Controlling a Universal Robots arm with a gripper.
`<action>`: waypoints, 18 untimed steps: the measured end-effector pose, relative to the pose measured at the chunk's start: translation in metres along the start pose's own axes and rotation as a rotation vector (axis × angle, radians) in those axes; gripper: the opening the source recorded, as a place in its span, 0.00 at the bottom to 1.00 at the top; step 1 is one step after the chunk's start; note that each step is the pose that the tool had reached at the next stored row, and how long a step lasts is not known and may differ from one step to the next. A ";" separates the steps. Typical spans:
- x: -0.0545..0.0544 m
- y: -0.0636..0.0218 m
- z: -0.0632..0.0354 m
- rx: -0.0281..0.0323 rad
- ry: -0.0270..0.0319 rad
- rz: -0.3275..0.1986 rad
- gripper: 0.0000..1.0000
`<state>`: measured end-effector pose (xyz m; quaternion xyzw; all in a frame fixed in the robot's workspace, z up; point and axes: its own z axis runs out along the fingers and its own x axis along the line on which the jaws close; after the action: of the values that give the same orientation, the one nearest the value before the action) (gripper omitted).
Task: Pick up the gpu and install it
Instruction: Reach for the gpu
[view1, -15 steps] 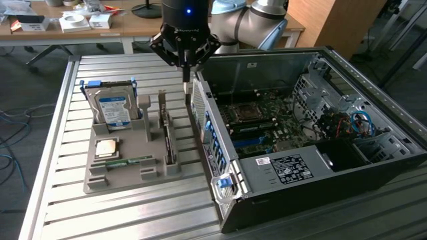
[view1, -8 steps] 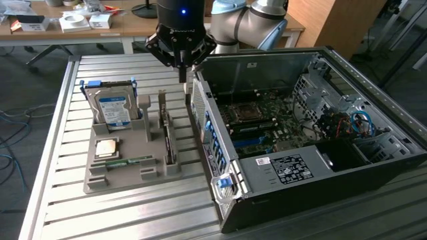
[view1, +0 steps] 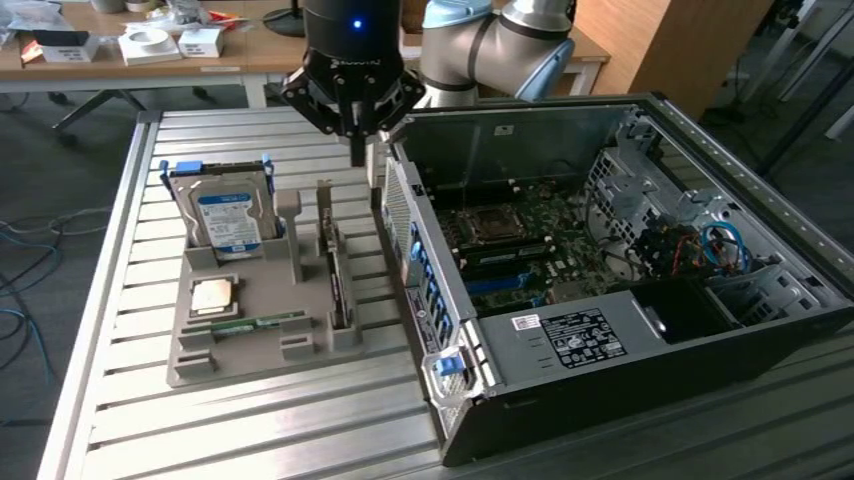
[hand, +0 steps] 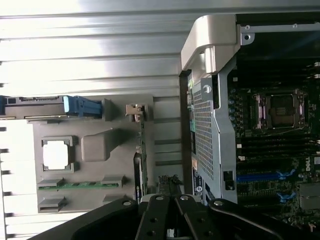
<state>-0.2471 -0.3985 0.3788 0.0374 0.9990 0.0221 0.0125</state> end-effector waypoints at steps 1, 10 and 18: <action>0.001 -0.0001 0.0001 0.0000 0.0000 0.000 0.11; 0.008 -0.0007 0.0009 0.0000 -0.0001 0.000 0.11; 0.015 -0.0012 0.0017 0.0000 -0.0001 0.000 0.11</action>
<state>-0.2620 -0.3985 0.3767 0.0374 0.9990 0.0221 0.0125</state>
